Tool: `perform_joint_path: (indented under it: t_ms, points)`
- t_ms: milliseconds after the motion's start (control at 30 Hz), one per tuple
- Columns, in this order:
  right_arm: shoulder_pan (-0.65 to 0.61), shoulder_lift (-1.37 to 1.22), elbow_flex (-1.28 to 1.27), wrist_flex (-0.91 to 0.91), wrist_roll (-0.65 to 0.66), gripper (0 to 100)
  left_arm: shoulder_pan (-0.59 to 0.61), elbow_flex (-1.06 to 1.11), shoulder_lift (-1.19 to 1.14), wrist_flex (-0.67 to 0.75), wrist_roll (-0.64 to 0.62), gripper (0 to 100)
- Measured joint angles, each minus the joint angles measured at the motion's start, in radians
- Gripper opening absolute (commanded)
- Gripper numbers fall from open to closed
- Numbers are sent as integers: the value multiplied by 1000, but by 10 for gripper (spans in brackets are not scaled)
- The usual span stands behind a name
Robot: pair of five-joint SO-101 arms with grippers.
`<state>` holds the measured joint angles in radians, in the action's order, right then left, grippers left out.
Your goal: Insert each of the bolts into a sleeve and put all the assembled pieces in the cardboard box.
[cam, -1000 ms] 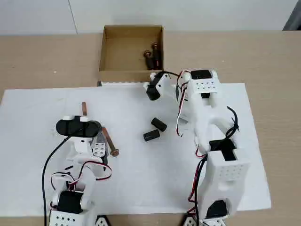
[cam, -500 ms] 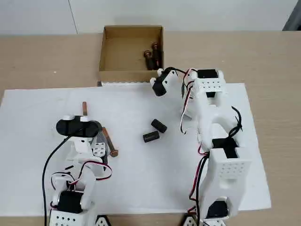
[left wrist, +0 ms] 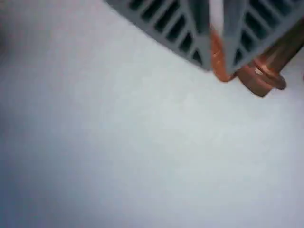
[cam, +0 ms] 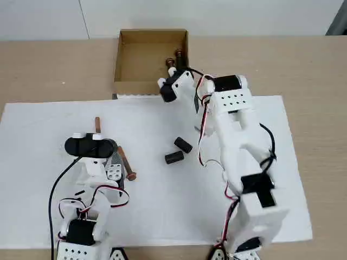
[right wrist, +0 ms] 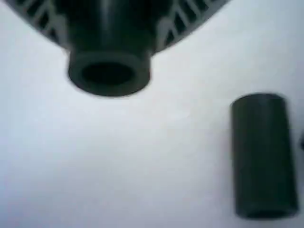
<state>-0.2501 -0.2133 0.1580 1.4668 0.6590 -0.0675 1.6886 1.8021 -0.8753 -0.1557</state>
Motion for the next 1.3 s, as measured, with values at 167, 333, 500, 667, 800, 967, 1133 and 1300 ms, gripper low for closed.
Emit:
perform_joint_path:
  t_ms: [167,333,500,667,800,967,1133,1300]
  points:
    - [2,130,0,94,-140,3,0,0,0,0,0,6]
    - [-3,261,-8,180,-252,3,0,0,0,0,0,6]
    - [-2,419,-80,203,-344,3,0,0,0,0,0,6]
    - [-3,615,-222,204,-411,3,0,0,0,0,0,6]
    - [-2,787,-381,204,-431,3,0,-2,0,-21,0,6]
    - [-3,970,-542,204,-436,3,0,-81,0,-158,0,6]
    - [-3,1079,-658,199,-437,3,0,-207,0,-207,9,6]
    - [-2,1102,-707,166,-437,3,2,-322,-130,-238,74,6]
